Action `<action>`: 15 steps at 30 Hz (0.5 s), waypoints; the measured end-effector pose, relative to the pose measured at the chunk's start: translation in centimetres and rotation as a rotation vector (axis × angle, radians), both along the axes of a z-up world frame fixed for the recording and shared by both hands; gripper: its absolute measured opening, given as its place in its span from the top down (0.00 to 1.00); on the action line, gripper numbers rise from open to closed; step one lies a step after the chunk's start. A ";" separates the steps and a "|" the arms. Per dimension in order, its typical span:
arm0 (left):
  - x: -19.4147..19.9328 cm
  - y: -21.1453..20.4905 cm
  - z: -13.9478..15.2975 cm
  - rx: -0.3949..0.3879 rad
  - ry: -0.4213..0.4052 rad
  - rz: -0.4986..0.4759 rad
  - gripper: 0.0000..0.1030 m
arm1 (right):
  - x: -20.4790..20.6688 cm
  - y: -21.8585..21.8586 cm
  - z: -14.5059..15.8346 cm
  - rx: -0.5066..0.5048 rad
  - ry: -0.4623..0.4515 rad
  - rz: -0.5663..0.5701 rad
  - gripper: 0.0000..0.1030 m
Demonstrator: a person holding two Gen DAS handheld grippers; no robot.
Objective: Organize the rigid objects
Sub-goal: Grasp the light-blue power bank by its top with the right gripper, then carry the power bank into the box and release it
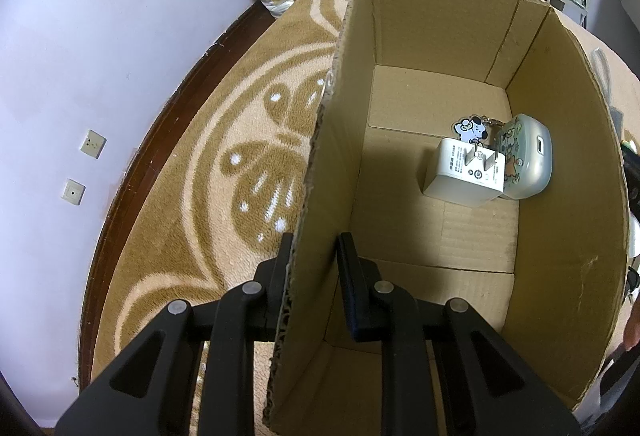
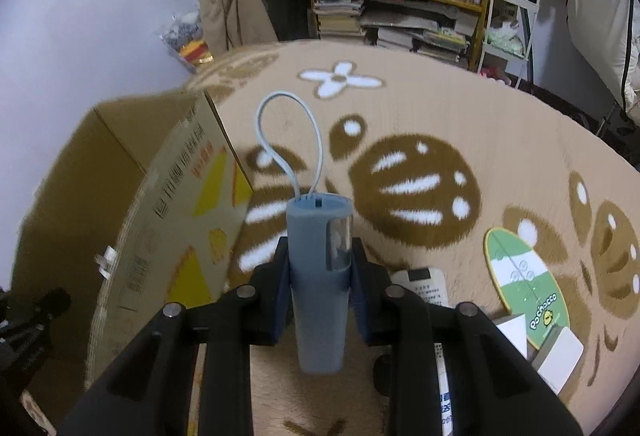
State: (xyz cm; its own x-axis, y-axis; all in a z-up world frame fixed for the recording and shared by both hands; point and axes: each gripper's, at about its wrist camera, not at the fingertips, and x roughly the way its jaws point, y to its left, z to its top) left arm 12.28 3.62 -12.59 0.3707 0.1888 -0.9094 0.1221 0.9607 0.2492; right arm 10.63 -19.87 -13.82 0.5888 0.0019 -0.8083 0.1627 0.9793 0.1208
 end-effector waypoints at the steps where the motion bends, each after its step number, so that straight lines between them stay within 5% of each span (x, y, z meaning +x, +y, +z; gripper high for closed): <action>1: 0.0 0.0 0.0 0.002 0.000 -0.001 0.81 | -0.1 0.0 0.5 0.002 -0.017 -0.003 0.72; 15: 0.0 0.0 0.0 0.001 0.001 -0.002 0.81 | -0.8 0.1 7.1 0.065 -0.230 0.006 0.72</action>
